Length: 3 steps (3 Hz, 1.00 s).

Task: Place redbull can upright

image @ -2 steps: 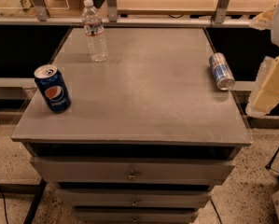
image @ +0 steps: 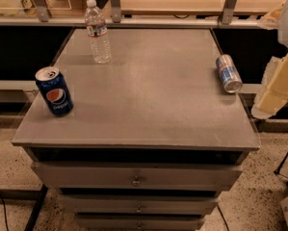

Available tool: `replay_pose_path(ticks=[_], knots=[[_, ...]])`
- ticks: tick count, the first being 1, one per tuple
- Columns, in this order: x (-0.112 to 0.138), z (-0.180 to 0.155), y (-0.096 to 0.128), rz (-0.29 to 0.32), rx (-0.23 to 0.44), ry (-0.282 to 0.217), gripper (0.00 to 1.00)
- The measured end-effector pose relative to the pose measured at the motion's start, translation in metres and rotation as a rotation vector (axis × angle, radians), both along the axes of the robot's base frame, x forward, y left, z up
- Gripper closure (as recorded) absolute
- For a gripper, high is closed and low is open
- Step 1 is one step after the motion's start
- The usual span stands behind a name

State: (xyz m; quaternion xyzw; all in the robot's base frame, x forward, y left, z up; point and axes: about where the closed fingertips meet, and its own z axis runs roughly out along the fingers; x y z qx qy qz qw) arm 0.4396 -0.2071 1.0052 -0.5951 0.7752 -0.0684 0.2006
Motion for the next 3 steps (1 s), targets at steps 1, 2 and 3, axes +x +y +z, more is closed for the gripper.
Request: replay_pose_path(ticks=[1,2,3], knots=[[0.021,-0.006,0.006,-0.026,0.001,0.002,0.0],[0.055,-0.019,0.011,-0.089,-0.003,0.015,0.0],[0.098,-0.037,0.017,-0.18,-0.009,0.032,0.0]])
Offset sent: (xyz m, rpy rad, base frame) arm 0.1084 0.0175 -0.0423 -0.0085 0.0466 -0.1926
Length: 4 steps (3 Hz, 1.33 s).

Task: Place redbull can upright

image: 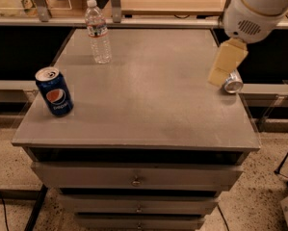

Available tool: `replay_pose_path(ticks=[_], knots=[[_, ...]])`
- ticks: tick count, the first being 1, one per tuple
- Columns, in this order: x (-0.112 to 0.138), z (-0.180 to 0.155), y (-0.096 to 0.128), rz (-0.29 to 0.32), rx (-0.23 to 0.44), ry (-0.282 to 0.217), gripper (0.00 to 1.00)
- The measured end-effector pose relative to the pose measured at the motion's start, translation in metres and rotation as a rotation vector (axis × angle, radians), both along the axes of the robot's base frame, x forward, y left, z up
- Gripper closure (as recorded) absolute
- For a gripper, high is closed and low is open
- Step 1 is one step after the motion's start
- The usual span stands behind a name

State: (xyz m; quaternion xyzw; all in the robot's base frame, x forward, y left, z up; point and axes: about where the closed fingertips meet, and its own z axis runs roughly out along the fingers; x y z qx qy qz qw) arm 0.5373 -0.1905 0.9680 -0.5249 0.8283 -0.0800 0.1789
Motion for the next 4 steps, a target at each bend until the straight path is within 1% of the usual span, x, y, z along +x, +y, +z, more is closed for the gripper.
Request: replay_pose_path(ticks=[1,2,3,4], knots=[[0.041,-0.018,-0.005,-0.125,-0.001,0.009,0.0],[0.079,-0.033,-0.012,-0.268,0.006,0.003,0.0],[0.108,-0.039,-0.025,-0.368,0.025,-0.019,0.0],[0.11,-0.04,-0.026,-0.38,0.03,-0.02,0.0]])
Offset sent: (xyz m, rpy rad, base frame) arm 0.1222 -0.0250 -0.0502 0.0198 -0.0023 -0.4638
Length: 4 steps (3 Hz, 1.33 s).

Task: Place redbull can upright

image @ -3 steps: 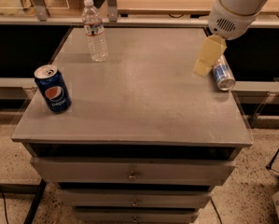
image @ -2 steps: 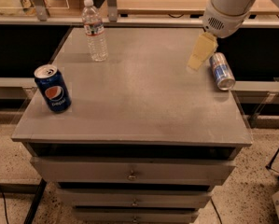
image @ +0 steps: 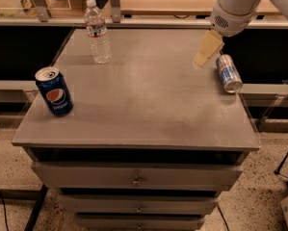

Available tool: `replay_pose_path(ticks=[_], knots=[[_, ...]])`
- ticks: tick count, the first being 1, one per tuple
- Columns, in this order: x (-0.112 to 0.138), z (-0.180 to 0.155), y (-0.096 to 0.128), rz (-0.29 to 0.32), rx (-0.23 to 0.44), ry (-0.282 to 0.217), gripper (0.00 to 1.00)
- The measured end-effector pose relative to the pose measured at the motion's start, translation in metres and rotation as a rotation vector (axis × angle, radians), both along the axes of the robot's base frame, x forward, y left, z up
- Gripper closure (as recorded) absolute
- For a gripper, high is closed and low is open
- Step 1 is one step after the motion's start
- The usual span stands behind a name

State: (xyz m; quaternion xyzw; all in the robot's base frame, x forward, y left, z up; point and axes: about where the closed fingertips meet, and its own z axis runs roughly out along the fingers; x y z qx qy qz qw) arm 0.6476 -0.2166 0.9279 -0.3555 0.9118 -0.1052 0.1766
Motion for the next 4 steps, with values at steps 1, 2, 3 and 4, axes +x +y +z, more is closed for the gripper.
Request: replay_pose_path(ticks=[1,2,3,4], knots=[[0.004,-0.002,-0.004,-0.066,0.0,0.0,0.0],[0.009,-0.004,-0.016,-0.217,0.014,-0.014,0.0],[0.014,-0.01,-0.028,-0.408,0.029,-0.022,0.0],[0.019,-0.025,-0.034,-0.571,0.072,-0.021,0.0]])
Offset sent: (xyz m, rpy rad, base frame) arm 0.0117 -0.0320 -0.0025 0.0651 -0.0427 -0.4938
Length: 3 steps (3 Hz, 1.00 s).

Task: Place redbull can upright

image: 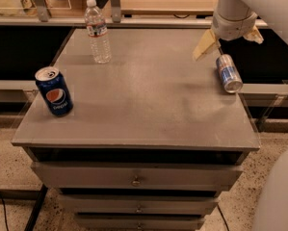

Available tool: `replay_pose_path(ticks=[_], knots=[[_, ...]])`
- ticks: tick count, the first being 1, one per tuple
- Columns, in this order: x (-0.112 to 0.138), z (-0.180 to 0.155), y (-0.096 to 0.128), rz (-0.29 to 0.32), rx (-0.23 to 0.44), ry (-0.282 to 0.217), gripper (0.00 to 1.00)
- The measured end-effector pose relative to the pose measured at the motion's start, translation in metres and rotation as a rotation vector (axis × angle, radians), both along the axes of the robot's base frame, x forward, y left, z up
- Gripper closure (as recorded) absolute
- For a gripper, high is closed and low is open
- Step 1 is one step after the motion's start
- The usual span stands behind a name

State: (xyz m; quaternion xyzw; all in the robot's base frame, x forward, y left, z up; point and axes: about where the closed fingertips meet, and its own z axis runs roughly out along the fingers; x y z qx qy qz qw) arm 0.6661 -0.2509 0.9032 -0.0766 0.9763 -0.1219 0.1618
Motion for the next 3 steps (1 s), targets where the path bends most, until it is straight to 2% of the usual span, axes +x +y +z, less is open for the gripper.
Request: replay_pose_path(ticks=[1,2,3], knots=[[0.004,-0.016,-0.007,-0.119,0.05,-0.004,0.0],[0.008,-0.032,-0.015,-0.199,0.082,-0.003,0.0],[0.013,-0.047,-0.023,-0.257,0.099,0.023,0.0]])
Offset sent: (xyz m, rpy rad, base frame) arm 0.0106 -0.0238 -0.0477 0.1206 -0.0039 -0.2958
